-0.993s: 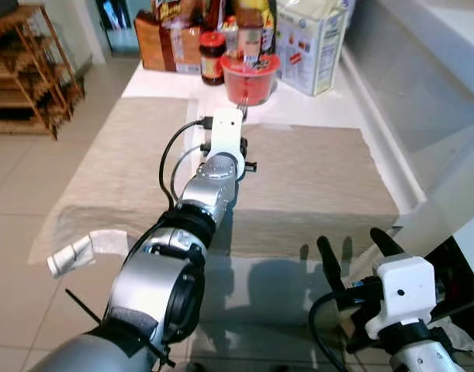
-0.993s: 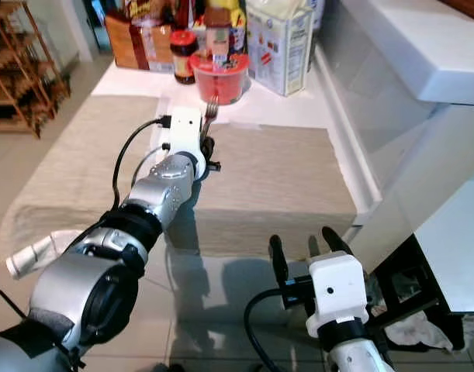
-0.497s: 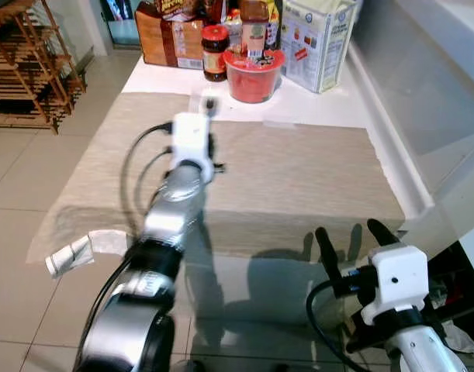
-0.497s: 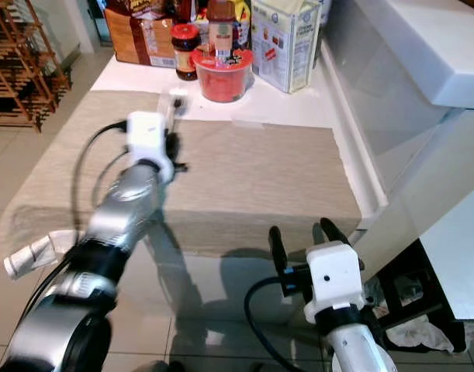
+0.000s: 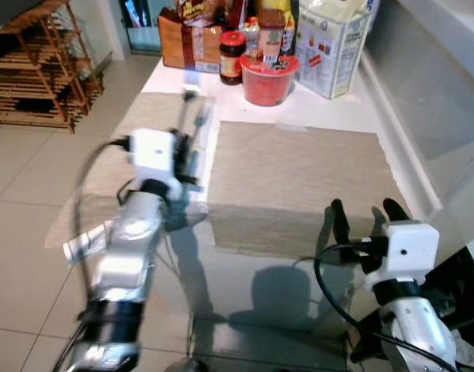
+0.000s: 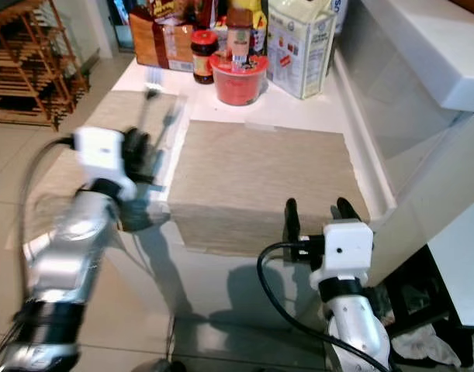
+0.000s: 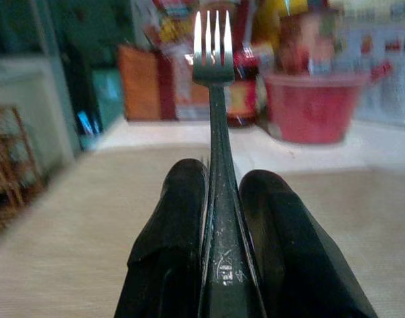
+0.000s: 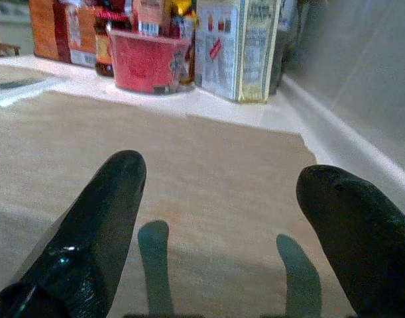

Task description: Setting the table

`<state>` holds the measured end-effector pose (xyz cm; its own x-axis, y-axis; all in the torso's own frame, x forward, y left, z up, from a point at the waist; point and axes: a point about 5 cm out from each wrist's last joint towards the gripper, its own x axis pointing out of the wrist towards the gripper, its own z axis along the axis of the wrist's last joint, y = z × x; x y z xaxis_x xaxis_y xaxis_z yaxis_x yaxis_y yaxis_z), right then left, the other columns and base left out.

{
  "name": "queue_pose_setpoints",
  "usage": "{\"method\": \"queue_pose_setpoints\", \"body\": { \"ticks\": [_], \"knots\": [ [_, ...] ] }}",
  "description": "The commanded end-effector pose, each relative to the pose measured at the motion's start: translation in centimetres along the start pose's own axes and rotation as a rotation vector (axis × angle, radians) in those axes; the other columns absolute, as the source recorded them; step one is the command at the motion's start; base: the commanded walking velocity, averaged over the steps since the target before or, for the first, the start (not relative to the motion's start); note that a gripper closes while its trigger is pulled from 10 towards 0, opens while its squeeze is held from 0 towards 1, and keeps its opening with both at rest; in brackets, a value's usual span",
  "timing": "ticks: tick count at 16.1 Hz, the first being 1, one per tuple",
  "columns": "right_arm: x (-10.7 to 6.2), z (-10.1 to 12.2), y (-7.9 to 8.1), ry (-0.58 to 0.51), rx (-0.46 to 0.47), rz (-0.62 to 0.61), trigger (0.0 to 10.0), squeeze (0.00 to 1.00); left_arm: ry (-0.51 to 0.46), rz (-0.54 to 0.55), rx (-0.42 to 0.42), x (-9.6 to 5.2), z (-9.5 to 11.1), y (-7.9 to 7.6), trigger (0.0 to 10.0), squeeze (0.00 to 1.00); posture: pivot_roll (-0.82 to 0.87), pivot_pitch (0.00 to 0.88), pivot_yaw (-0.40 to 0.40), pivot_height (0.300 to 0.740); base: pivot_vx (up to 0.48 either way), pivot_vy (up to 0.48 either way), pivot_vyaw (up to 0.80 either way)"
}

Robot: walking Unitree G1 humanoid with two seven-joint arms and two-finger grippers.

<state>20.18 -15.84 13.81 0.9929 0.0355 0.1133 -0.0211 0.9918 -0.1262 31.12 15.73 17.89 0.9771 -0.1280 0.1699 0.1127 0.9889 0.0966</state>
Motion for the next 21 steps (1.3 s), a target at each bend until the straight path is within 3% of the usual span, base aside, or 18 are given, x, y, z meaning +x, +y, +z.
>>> {"method": "queue_pose_setpoints", "body": {
  "ticks": [1, 2, 4, 6, 13, 21],
  "knots": [
    [0.5, 0.0, -0.1, -0.026, -0.007, -0.005, 10.0, 0.00, -0.027, -0.002, -0.003, -0.9, 1.0, 0.7, 0.0, 0.00, 0.03, 0.000, -0.003, 0.740, 0.000, 0.000, 0.00],
    [0.7, -0.1, -0.1, -0.032, -0.008, -0.007, 10.0, 0.00, -0.020, -0.012, -0.006, -1.4, 0.8, 0.8, 0.0, 0.00, 0.03, 0.000, -0.003, 0.740, 0.000, 0.000, 0.00],
    [1.5, -0.1, -0.3, -0.061, 0.016, -0.032, 10.0, 0.00, 0.040, -0.094, 0.063, -4.0, -0.8, 0.1, 0.0, 0.00, 0.04, 0.000, -0.006, 0.740, 0.000, 0.000, 0.00],
    [2.2, -0.6, -0.5, -0.064, 0.060, -0.060, 10.0, 0.00, 0.085, -0.163, 0.009, -5.8, -2.1, -1.2, 0.0, 0.00, 0.03, 0.000, -0.001, 0.740, 0.000, 0.000, 0.00],
    [3.0, -1.7, -1.0, -0.066, 0.032, -0.088, 10.0, 0.00, -0.003, -0.164, -0.054, -3.3, 0.2, -2.4, 0.0, 0.00, 0.03, 0.000, -0.006, 0.740, 0.000, 0.000, 0.00],
    [2.9, -2.2, -0.7, -0.055, 0.021, -0.069, 10.0, 0.00, -0.012, -0.176, -0.044, -2.3, 0.5, -2.2, 0.0, 0.00, 0.03, 0.000, -0.008, 0.740, -0.269, 0.000, 0.00]
  ]
}}
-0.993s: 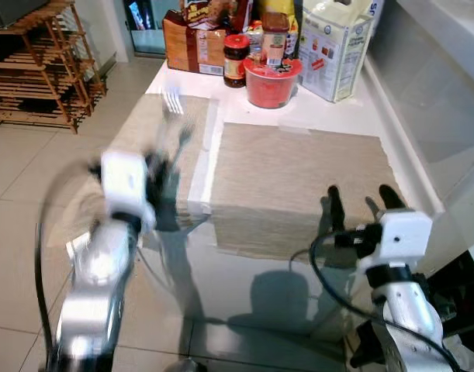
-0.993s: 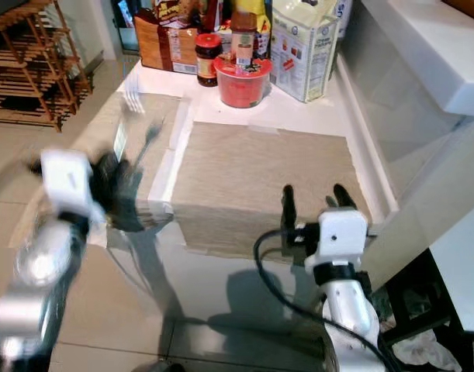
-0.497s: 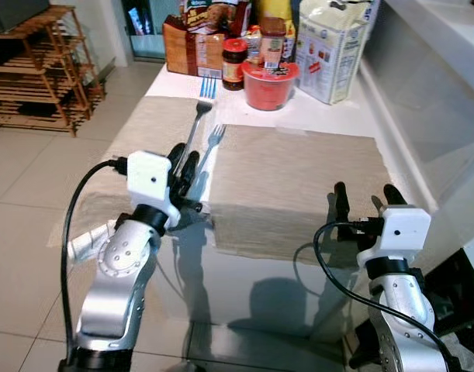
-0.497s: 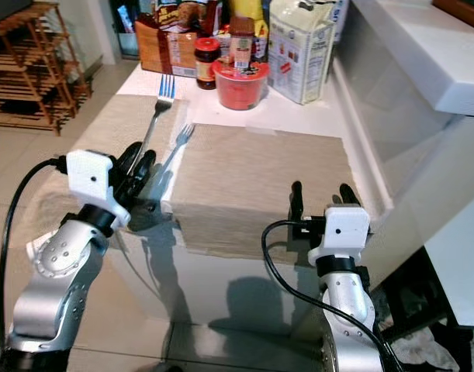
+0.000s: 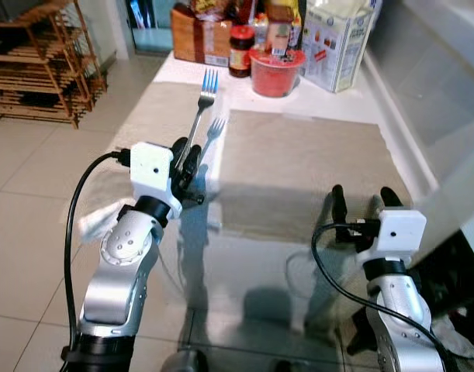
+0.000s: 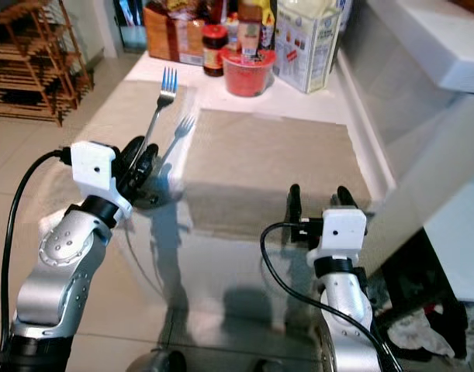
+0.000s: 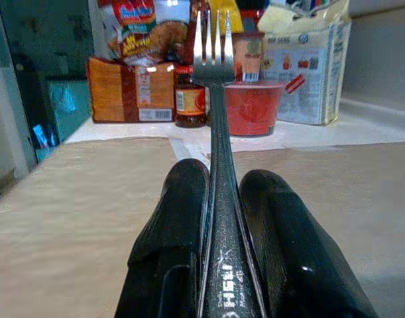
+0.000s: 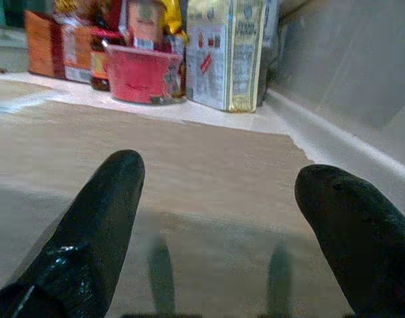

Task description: Setting the table

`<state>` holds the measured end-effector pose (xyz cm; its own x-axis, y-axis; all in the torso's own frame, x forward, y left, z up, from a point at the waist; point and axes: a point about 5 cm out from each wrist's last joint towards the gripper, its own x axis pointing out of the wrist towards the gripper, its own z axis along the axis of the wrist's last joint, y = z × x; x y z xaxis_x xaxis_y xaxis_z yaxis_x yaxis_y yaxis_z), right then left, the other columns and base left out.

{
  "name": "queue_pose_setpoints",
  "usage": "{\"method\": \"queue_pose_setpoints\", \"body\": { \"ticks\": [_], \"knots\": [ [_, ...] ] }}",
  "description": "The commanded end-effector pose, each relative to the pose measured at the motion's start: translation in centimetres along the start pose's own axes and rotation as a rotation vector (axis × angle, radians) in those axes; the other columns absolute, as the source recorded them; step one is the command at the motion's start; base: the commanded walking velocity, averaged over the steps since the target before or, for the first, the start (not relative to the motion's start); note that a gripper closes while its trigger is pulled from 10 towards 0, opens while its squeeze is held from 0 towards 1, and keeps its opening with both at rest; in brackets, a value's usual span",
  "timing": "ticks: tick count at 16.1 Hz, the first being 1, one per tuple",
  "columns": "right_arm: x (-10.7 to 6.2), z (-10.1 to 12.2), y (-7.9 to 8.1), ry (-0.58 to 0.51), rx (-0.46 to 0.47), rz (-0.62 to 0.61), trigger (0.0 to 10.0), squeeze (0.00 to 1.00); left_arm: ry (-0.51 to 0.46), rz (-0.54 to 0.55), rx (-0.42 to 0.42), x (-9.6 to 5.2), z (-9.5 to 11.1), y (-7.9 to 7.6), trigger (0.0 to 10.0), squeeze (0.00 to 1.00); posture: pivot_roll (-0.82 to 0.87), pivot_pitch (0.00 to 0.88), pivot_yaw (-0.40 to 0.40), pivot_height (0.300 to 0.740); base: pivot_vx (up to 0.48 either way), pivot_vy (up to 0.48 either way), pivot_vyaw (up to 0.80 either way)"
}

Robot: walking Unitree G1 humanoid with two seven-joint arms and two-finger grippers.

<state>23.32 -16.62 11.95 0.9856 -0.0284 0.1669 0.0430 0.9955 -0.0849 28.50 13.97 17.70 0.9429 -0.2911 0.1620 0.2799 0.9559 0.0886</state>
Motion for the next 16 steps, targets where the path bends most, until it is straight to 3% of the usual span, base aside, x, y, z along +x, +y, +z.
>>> {"method": "queue_pose_setpoints", "body": {
  "ticks": [1, 9, 13, 16],
  "knots": [
    [0.1, 0.0, -0.1, -0.006, -0.011, 0.001, 10.0, 0.00, -0.005, -0.011, -0.007, 0.2, 0.1, -0.1, 0.0, 0.00, 0.02, 0.000, -0.007, 0.740, -0.266, 0.000, 0.00],
    [0.1, -0.3, -0.1, 0.004, -0.018, 0.009, 10.0, 0.00, -0.028, -0.057, 0.000, 0.9, 0.5, -0.4, 0.0, 0.00, 0.02, 0.000, -0.001, 0.740, -0.065, 0.000, 0.00],
    [0.1, -0.5, -0.4, 0.010, -0.024, 0.003, 10.0, 0.00, -0.031, -0.096, -0.016, 0.8, 0.5, -1.1, 0.0, 0.00, 0.01, 0.000, 0.001, 0.740, 0.000, -0.480, 0.00],
    [0.2, -0.5, -0.3, 0.011, -0.028, 0.010, 10.0, 0.00, -0.006, -0.063, -0.006, 1.2, -0.1, -1.0, 0.0, 0.00, 0.01, 0.000, 0.001, 0.740, 0.000, -0.470, 0.00]
  ]
}}
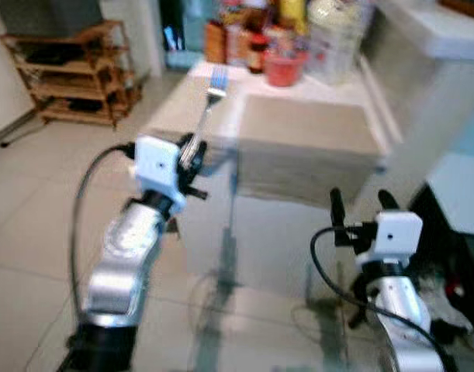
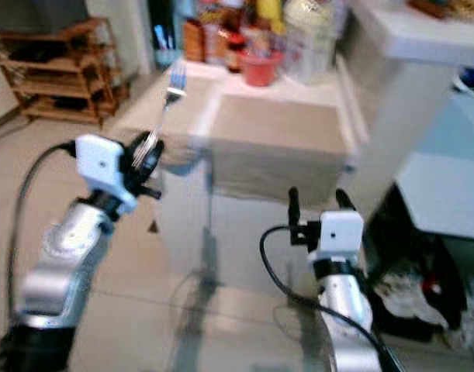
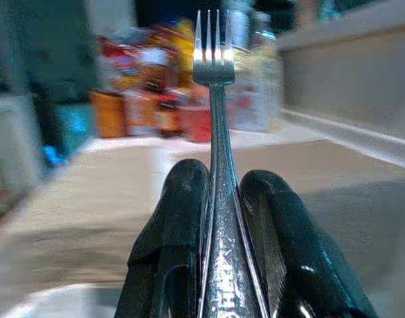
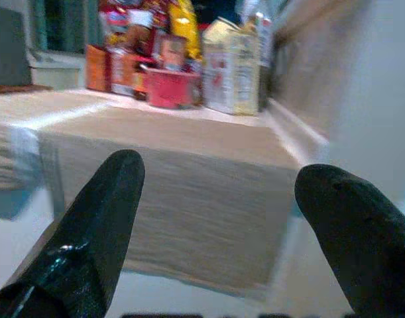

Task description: Setting the table

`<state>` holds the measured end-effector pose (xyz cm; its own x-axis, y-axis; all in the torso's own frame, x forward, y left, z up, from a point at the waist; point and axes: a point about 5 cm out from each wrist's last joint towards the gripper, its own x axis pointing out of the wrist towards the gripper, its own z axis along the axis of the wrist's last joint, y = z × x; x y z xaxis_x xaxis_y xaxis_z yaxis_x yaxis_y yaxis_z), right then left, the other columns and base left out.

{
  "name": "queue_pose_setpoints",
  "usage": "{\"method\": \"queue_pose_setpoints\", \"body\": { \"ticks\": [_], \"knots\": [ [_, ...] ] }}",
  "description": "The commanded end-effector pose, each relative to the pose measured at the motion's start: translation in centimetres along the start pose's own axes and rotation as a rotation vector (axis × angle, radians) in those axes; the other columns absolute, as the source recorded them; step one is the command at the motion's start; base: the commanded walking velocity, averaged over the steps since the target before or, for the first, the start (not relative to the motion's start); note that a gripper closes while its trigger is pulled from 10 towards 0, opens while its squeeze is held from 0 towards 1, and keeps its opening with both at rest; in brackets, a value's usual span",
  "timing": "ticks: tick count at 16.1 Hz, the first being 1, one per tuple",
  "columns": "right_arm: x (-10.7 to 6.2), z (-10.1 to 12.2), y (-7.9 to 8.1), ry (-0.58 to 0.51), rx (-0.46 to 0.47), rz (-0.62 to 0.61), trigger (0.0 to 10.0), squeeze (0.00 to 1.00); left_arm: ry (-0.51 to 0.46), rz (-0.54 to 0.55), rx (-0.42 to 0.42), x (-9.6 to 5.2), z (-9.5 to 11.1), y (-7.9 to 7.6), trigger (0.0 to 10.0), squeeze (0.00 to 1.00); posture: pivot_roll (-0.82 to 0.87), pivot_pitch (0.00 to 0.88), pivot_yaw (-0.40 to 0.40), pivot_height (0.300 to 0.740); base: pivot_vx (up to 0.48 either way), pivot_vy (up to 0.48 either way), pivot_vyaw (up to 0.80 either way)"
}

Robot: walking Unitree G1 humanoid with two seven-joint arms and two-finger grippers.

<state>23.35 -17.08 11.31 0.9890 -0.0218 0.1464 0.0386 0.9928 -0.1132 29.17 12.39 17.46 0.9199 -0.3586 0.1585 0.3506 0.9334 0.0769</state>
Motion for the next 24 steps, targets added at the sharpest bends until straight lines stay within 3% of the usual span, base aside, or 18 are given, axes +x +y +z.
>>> {"method": "queue_pose_setpoints", "body": {
  "ticks": [1, 10, 15, 18, 24],
  "knots": [
    [0.3, 0.1, 0.2, -0.009, -0.002, 0.007, 10.0, 0.00, 0.009, 0.024, 0.022, 0.3, 0.0, 0.5, 0.0, 0.00, 0.01, 0.000, 0.001, 0.740, 0.000, -0.435, 0.00],
    [0.6, 0.0, -0.2, -0.004, -0.022, 0.025, 10.0, 0.00, -0.021, 0.015, 0.004, 0.5, 0.1, -0.4, 0.0, 0.00, 0.00, 0.000, -0.009, 0.740, 0.000, -0.434, 0.00],
    [0.6, 0.6, -0.6, -0.026, -0.013, 0.012, 10.0, 0.00, 0.016, 0.030, 0.002, 0.9, -1.0, -0.2, 0.0, 0.00, -0.01, 0.000, 0.001, 0.740, 0.000, -0.434, 0.00],
    [0.3, 0.5, -0.7, -0.019, 0.003, 0.000, 10.0, 0.00, 0.007, 0.000, -0.002, 1.1, -0.9, -1.0, 0.0, 0.00, -0.02, 0.000, 0.008, 0.740, 0.000, -0.424, 0.00],
    [0.0, 0.6, -0.7, -0.016, -0.003, 0.014, 10.0, 0.00, 0.032, 0.010, 0.006, 1.9, -2.0, -0.8, 0.0, 0.00, -0.04, 0.000, 0.010, 0.740, 0.256, -0.403, 0.00]
  ]
}}
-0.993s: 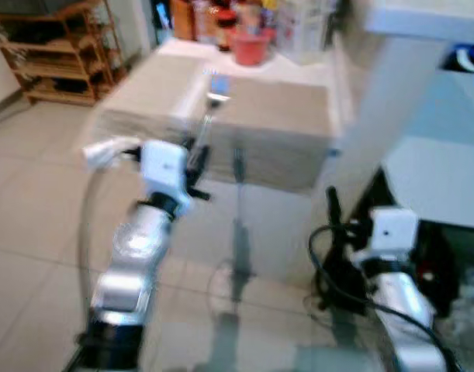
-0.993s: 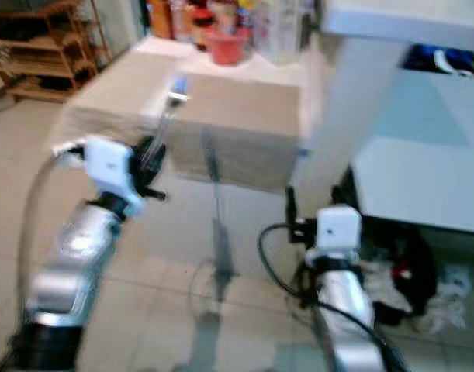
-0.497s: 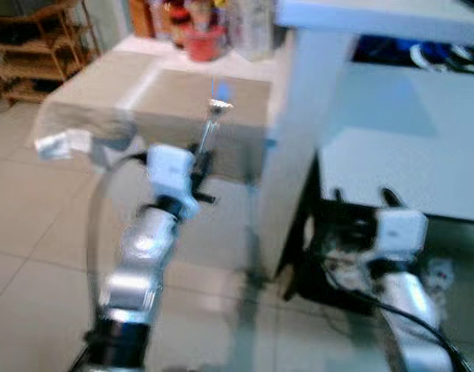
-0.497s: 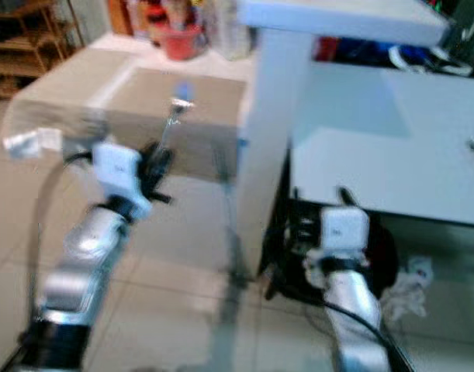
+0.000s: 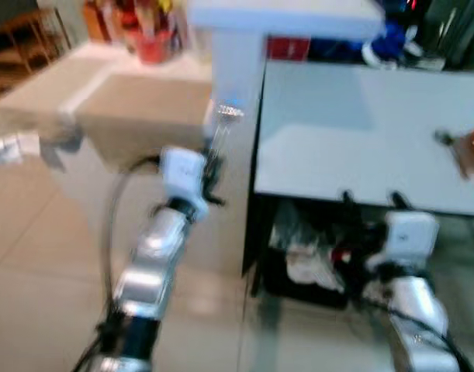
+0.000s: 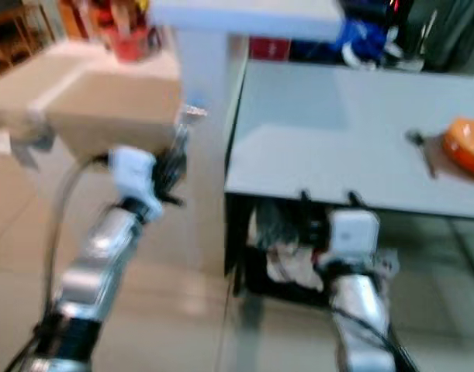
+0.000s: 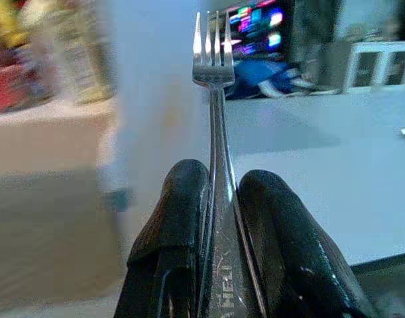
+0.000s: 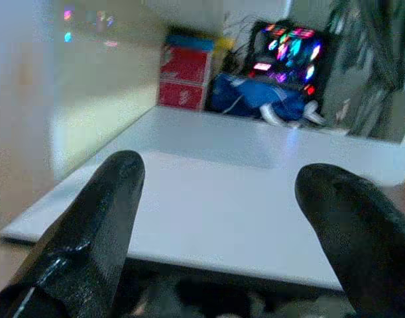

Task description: Setting the table

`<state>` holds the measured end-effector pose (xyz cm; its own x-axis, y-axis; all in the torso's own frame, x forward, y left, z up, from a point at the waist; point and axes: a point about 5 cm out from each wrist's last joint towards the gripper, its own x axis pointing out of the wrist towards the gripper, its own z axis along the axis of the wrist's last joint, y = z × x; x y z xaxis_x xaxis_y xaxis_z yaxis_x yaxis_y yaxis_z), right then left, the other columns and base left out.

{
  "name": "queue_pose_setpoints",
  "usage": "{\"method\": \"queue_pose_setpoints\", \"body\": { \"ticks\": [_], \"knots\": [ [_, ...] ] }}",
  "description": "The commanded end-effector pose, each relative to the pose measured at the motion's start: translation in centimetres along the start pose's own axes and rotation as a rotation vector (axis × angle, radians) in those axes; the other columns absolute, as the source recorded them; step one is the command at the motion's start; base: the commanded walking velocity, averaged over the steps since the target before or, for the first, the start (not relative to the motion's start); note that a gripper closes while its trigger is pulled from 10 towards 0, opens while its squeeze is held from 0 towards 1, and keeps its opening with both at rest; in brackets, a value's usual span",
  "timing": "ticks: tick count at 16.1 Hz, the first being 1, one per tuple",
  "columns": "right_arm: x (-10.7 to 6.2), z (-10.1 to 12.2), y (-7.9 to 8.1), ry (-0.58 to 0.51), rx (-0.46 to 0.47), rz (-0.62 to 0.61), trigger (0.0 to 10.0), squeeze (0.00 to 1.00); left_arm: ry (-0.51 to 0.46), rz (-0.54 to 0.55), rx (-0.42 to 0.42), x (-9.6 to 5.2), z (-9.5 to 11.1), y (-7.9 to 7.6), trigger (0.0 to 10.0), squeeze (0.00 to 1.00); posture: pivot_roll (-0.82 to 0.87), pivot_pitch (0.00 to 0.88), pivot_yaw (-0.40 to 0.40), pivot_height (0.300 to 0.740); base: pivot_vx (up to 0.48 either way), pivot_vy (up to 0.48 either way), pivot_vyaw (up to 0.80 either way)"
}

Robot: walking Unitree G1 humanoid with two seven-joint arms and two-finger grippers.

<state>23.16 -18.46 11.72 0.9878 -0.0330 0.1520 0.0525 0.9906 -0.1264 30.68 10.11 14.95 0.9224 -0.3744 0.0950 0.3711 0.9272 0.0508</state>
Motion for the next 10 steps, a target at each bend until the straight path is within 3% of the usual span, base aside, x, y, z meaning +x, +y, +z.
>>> {"method": "queue_pose_setpoints", "body": {
  "ticks": [1, 10],
  "knots": [
    [0.11, 0.38, 0.72, -0.011, 0.011, 0.025, 10.0, 0.00, -0.033, 0.026, 0.035, 0.13, 0.84, 0.97, 0.0, 0.00, -0.04, 0.000, 0.009, 0.740, 0.270, -0.394, 0.00],
    [0.03, 0.34, 0.97, -0.005, 0.047, 0.026, 10.0, 0.00, -0.014, 0.034, 0.030, 0.01, -0.06, 1.33, 0.0, 0.00, -0.03, 0.000, 0.011, 0.740, 0.317, -0.355, 0.00]
  ]
}}
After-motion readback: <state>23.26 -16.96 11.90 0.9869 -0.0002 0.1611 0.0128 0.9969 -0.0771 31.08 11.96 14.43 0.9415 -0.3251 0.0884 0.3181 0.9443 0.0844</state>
